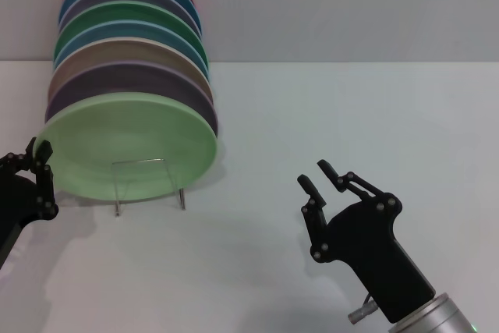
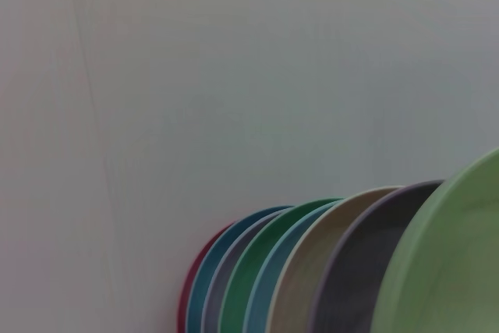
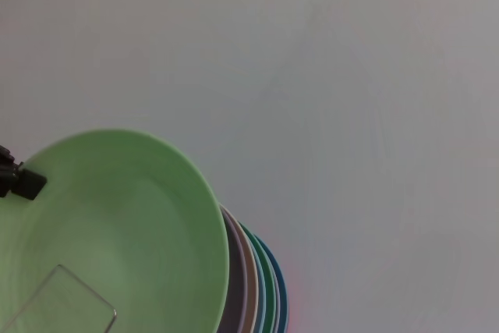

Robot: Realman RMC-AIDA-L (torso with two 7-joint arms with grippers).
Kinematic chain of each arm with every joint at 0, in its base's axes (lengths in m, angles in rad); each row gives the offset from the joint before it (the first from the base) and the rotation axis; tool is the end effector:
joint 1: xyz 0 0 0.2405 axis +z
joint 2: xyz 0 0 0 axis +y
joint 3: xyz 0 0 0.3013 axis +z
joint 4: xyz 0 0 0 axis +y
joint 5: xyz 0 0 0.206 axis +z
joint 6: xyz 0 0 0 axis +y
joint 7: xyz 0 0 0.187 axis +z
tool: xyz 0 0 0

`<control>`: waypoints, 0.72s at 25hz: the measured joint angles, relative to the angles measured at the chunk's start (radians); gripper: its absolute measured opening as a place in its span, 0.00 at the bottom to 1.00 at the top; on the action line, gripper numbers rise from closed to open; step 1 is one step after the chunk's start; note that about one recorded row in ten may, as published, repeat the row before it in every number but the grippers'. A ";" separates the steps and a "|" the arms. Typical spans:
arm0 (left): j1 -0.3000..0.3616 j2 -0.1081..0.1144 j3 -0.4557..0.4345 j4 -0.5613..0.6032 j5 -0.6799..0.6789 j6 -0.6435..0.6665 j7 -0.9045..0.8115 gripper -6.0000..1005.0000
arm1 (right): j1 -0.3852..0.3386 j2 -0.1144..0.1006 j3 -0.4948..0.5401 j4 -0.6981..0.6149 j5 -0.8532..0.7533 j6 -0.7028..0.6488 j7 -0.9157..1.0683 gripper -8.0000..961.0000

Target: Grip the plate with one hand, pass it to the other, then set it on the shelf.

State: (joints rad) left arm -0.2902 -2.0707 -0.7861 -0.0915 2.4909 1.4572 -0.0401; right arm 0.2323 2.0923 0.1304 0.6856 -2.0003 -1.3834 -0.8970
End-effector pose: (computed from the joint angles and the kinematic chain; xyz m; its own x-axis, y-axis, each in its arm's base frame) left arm -0.3576 0.3138 -0.0402 0.8108 -0.1866 0.5548 0.4951 -0.2870 -0.8201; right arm 0.2350 0.2541 -0.1415 0.8713 0.4034 -0.2797 -0.1529 -0.3184 -0.9355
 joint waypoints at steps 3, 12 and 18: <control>0.001 0.000 0.003 -0.002 0.000 -0.003 0.004 0.05 | 0.000 0.000 0.000 0.000 0.000 0.000 0.000 0.24; 0.013 0.002 0.009 -0.001 -0.001 -0.004 0.006 0.13 | 0.005 0.000 0.005 0.000 0.000 0.002 0.000 0.27; 0.064 0.001 0.004 -0.003 -0.004 0.054 0.006 0.27 | 0.013 -0.001 0.035 -0.004 0.000 0.003 0.024 0.30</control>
State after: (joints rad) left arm -0.2264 -2.0693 -0.7821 -0.0949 2.4868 1.5117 -0.0338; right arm 0.2450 2.0917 0.1659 0.6820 -2.0004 -1.3803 -0.8730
